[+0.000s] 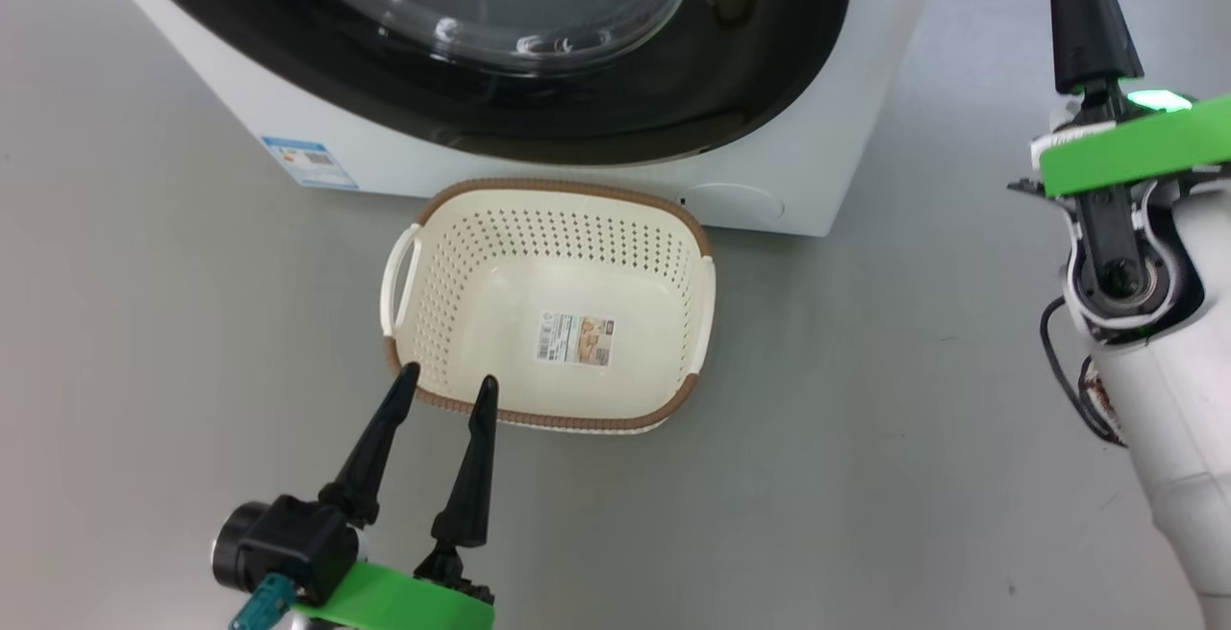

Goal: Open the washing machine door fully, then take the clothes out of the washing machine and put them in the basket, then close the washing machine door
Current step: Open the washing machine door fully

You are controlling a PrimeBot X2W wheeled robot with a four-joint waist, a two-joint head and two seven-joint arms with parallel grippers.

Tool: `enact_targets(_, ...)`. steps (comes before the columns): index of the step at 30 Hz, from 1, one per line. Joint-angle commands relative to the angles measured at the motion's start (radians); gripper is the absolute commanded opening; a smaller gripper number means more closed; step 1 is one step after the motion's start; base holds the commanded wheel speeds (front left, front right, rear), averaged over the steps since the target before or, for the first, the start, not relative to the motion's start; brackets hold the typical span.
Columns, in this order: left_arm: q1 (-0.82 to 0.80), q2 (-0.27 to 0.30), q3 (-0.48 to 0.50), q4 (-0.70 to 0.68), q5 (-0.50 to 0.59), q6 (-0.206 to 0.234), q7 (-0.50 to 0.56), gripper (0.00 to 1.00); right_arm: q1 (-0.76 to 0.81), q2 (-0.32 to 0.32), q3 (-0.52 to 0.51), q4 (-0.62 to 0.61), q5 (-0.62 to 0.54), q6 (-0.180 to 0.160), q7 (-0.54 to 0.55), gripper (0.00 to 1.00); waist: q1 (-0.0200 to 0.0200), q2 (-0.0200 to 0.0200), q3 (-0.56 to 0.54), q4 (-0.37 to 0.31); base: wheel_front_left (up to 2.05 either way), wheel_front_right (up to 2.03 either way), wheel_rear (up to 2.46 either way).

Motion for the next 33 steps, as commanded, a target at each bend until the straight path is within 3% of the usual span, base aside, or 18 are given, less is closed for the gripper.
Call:
enact_targets(1,-0.030,0.008,0.026,-0.027,-0.009,0.012,-0.012,1.00,-0.036,-0.008,0.027,-0.015,0.036,0.000,0.014,0.00,0.0000,0.0000,0.039,0.036,0.00,0.00,0.00)
enact_targets(11,-0.075,0.008,-0.005,-0.032,-0.031,0.019,-0.012,1.00,-0.187,-0.095,0.118,0.032,0.234,0.000,0.146,0.00,0.0000,0.0000,0.110,0.073,0.00,0.00,0.00)
enact_targets(33,-0.136,0.008,-0.059,-0.040,-0.066,0.028,-0.012,1.00,-0.390,-0.170,0.195,0.130,0.431,0.000,0.418,0.00,0.0000,0.0000,0.202,0.120,0.00,0.00,0.00)
